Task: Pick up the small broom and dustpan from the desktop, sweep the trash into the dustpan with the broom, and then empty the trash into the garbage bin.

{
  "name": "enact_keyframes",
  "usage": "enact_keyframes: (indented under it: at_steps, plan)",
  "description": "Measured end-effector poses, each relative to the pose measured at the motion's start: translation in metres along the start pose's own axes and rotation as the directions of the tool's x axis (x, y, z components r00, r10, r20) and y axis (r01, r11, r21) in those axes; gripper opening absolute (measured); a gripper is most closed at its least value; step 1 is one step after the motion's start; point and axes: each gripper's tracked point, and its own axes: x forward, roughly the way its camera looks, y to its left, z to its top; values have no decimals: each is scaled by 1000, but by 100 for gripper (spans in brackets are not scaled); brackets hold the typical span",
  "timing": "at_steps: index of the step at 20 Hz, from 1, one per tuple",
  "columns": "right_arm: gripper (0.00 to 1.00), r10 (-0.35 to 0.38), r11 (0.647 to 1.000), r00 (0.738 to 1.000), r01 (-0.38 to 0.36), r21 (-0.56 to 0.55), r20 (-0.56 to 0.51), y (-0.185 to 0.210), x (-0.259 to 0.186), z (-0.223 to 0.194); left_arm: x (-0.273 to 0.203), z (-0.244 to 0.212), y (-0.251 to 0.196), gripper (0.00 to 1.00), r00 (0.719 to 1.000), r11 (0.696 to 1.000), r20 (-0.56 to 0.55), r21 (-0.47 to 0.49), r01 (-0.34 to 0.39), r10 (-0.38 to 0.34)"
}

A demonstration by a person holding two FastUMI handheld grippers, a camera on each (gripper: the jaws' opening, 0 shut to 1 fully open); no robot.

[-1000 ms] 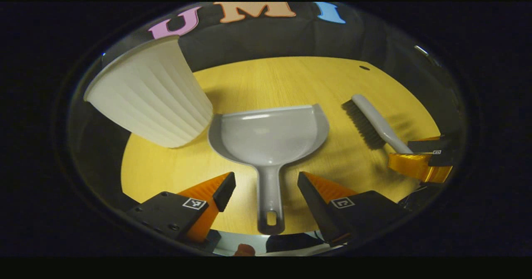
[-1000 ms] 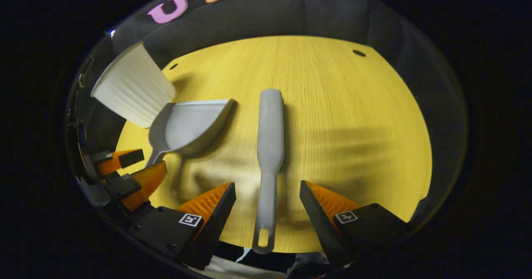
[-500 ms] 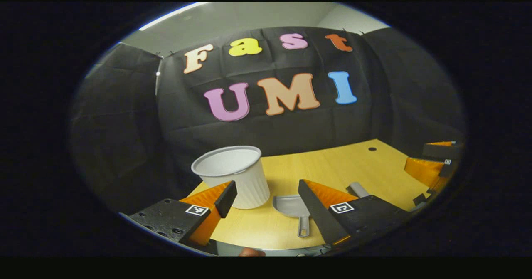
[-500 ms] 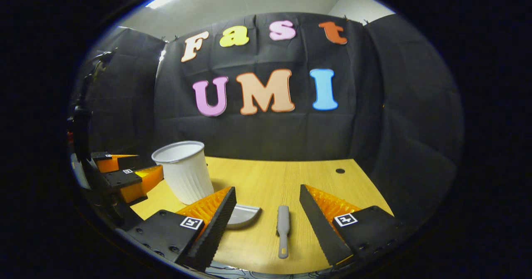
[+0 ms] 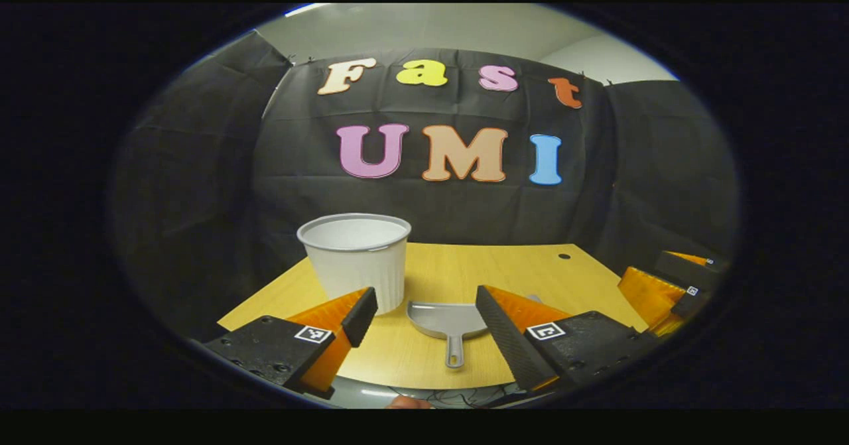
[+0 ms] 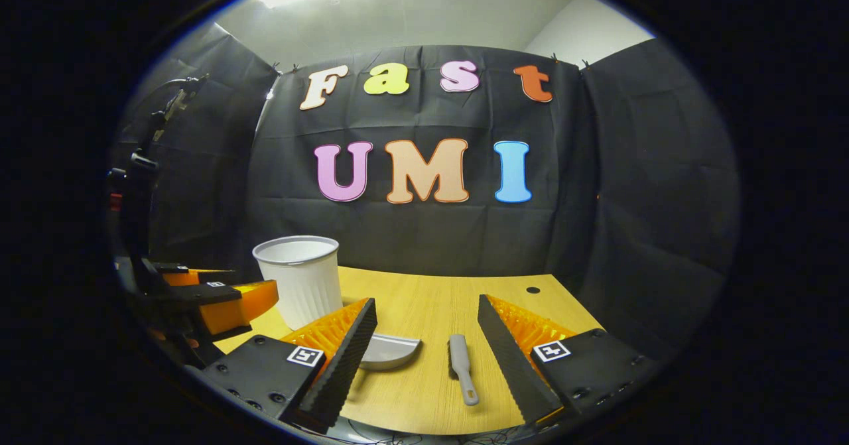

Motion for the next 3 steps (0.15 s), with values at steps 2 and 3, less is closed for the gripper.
enact_keyframes:
  at_steps: [2, 3]
  plan:
    - [98, 2, 1000, 1000, -2, -13, 15, 2, 3, 0, -3, 6, 14, 91, 1000, 1000, 12, 10, -20, 20]
    - [98, 8, 1000, 1000, -8, -15, 16, 3, 5, 1, -3, 7, 21, 91, 1000, 1000, 18, 15, -26, 25]
